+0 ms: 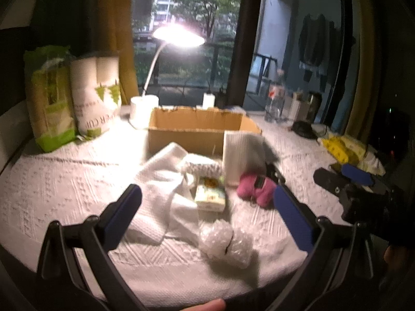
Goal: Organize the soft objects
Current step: 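Grasp the clear bubble-wrap bundle with the left tool while the right tool approaches the pink plush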
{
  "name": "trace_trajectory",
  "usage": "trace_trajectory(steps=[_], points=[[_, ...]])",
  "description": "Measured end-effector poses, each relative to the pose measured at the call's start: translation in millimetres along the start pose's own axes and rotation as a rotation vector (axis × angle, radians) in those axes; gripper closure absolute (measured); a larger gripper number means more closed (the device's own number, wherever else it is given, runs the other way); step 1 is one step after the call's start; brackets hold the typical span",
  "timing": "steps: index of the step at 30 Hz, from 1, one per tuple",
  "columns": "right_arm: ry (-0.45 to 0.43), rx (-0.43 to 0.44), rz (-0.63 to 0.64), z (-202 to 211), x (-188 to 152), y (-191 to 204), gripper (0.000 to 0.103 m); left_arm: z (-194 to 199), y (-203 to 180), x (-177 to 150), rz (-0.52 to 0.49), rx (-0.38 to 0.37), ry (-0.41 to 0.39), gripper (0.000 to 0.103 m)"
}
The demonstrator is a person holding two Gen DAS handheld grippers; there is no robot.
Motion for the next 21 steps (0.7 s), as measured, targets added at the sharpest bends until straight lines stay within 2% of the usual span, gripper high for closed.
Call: trace_trajectory(steps=[10, 15, 21], points=[[0.075, -0.014, -0.031, -25.8, -19.3, -10.4, 0.016, -41.4, -8.6, -35.7, -0.053, -0.009, 0.178, 0.001], [0.106, -0.034, -0.054, -35.9, -25.5, -19.1, 0.016, -58.0, -23.0, -54.4, -0.132, -0.033, 0.271, 0.001], [0.125, -0.050, -0.071, -45.7, -28.7, -26.6, 0.016, -72.0, -37.8, -71.4, -0.228, -0.052, 0.335, 0.003]])
Point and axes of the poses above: each gripper's, at about its wrist camera, not at the fingertips, and z roughly against the way its jaws point, y to its left, x to its top, the point moved 4 cm from there along -z, roughly the way its jaws point, and after that the axes turned 8 degrees about -y, right-handed, at the moved point
